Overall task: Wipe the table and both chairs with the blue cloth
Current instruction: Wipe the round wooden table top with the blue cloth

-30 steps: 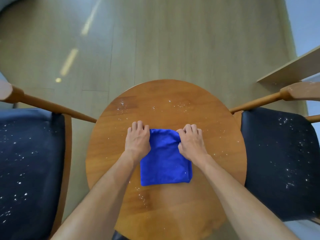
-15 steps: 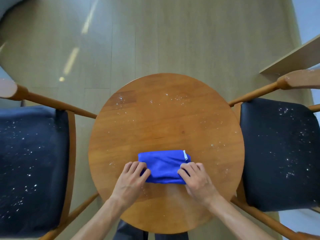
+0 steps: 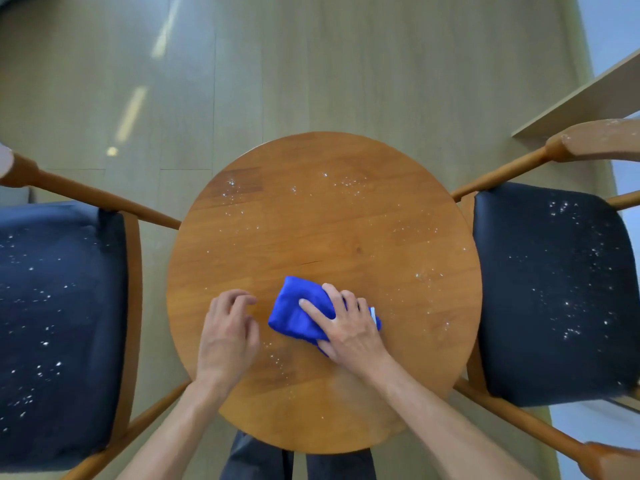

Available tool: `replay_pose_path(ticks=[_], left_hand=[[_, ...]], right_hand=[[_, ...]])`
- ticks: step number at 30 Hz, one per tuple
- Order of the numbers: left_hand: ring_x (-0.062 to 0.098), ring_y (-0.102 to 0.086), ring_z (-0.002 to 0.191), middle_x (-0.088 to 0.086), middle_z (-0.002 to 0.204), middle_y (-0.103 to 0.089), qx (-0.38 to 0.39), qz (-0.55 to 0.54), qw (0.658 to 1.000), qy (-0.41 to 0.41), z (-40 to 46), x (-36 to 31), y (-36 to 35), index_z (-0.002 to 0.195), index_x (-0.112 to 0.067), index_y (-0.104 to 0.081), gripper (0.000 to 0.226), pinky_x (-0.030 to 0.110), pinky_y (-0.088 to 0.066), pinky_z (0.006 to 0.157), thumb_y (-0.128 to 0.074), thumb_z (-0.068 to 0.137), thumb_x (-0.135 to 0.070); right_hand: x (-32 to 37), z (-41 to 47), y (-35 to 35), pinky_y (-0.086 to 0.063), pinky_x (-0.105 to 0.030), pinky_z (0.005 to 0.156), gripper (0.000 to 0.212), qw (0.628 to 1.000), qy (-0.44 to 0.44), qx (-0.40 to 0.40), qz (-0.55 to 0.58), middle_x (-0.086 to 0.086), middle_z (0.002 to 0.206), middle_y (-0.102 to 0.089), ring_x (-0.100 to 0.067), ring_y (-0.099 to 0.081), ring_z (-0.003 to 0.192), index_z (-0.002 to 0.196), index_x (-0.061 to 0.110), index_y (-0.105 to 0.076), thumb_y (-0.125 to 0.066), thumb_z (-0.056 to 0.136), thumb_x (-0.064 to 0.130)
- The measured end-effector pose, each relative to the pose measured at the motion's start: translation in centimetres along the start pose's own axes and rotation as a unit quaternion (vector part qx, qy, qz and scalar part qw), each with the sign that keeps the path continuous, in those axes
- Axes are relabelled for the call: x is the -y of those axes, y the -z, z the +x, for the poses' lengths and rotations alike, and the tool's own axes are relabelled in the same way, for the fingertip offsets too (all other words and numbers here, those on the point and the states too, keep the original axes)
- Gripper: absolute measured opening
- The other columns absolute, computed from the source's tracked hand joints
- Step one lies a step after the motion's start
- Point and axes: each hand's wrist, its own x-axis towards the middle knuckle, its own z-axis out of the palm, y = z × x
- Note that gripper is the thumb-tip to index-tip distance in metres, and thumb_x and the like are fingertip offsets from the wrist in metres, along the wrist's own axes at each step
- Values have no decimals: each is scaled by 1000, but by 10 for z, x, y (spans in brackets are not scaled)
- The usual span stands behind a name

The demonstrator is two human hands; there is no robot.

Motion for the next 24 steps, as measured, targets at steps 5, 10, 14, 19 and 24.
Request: replay_pose_path(ticks=[5,10,14,19,24], left_hand=[[32,-50,104,13,113,-57,22,25,999,6,16,-10,-16,104,-2,-62,28,43,-48,87,-59,77,4],[38,-47,120,20,129,-52,44,56,997,-35,31,-21,-38,117,0,-59,39,52,-47,95,-53,79,5],[42,-26,140,20,149,-34,97,102,989,-51,40,-39,-59,139,-11,-46,59,62,-35,104,-60,82,-19],[38,17,144,10,159,19,230,201,952,-2,43,-47,-75,151,-38,3,105,70,-14,107,-50,71,-81],[38,26,141,9,153,34,249,241,938,8,43,-48,-79,148,-39,17,115,69,-11,109,-50,66,-84]], right_hand=[[37,-1,-6,-42,-55,95,64,965,-239,-55,88,-26,144,-39,-44,-45,126,130,11,-54,-67,74,40],[40,9,-20,-37,-57,105,65,978,-175,-89,76,-20,153,-29,-40,-32,139,147,29,-34,-53,88,50],[4,-44,-46,-38,-57,103,57,987,-105,-119,24,-15,153,-30,-40,-34,138,146,33,-36,-50,92,48],[-81,-97,-50,-34,-60,103,62,975,-181,-128,-23,-20,153,-26,-43,-32,137,148,31,-32,-48,91,51],[-151,-7,-11,-38,-58,93,60,849,-497,-173,50,-24,153,-20,-46,-37,125,148,23,-29,-37,94,48]])
